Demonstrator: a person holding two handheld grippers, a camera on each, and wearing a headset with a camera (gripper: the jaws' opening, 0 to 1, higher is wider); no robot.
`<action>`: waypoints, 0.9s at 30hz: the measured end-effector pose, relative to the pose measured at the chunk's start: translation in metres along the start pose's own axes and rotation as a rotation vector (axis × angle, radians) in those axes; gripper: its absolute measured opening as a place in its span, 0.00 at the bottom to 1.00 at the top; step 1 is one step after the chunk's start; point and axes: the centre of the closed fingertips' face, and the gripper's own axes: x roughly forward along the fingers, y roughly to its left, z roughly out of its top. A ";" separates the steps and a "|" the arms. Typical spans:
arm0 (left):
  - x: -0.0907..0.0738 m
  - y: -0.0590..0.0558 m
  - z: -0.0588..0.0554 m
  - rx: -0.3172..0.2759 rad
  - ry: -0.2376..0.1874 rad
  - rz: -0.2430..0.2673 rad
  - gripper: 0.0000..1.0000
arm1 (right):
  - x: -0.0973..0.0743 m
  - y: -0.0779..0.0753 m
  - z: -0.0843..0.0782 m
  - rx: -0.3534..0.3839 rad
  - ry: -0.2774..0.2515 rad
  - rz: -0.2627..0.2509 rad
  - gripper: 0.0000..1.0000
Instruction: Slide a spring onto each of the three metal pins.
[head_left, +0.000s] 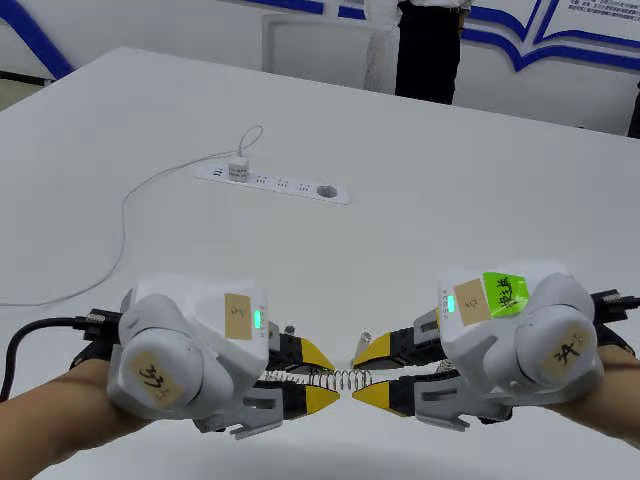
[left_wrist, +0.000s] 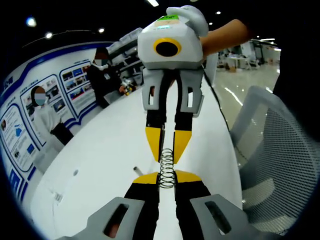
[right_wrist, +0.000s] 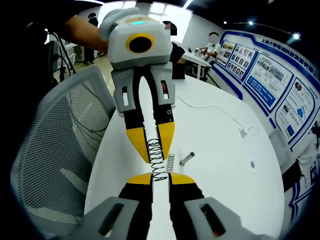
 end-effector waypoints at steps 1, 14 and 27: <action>-0.001 -0.001 0.000 -0.002 -0.001 -0.004 0.10 | 0.000 0.000 0.000 0.004 0.001 0.002 0.11; -0.002 0.000 0.002 -0.005 -0.008 0.002 0.10 | -0.013 -0.001 0.015 0.027 -0.070 0.032 0.10; -0.002 0.003 0.001 0.002 0.005 0.017 0.10 | -0.018 -0.002 0.038 0.100 -0.172 0.035 0.10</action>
